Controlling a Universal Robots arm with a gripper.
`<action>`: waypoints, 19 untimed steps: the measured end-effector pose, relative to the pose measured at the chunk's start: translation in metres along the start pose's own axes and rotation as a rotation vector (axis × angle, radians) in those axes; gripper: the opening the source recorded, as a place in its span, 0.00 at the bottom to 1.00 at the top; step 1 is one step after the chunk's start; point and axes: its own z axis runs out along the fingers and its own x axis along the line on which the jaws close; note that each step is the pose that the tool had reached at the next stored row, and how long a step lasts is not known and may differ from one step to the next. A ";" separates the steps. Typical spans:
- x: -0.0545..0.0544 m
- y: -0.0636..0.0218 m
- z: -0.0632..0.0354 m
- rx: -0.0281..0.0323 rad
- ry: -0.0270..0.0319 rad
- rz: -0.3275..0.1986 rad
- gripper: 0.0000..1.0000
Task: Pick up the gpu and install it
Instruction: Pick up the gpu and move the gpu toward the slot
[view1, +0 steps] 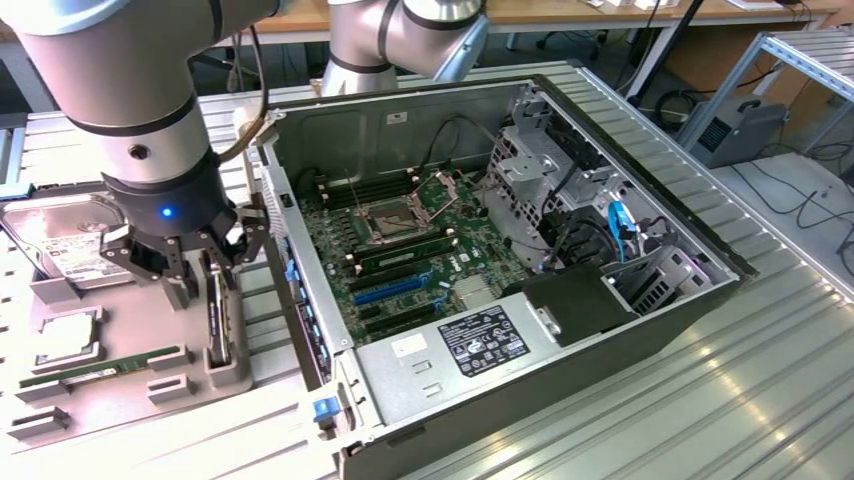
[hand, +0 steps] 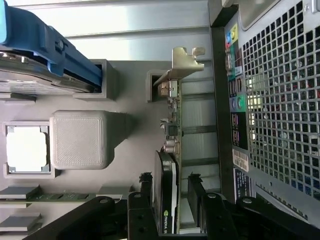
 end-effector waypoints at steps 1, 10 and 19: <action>0.000 0.0012 0.0013 0.0002 -0.0001 0.000 0.42; 0.004 0.0077 0.0121 0.0022 -0.0002 0.000 0.42; 0.005 0.0078 0.0200 0.0023 -0.0002 0.000 0.42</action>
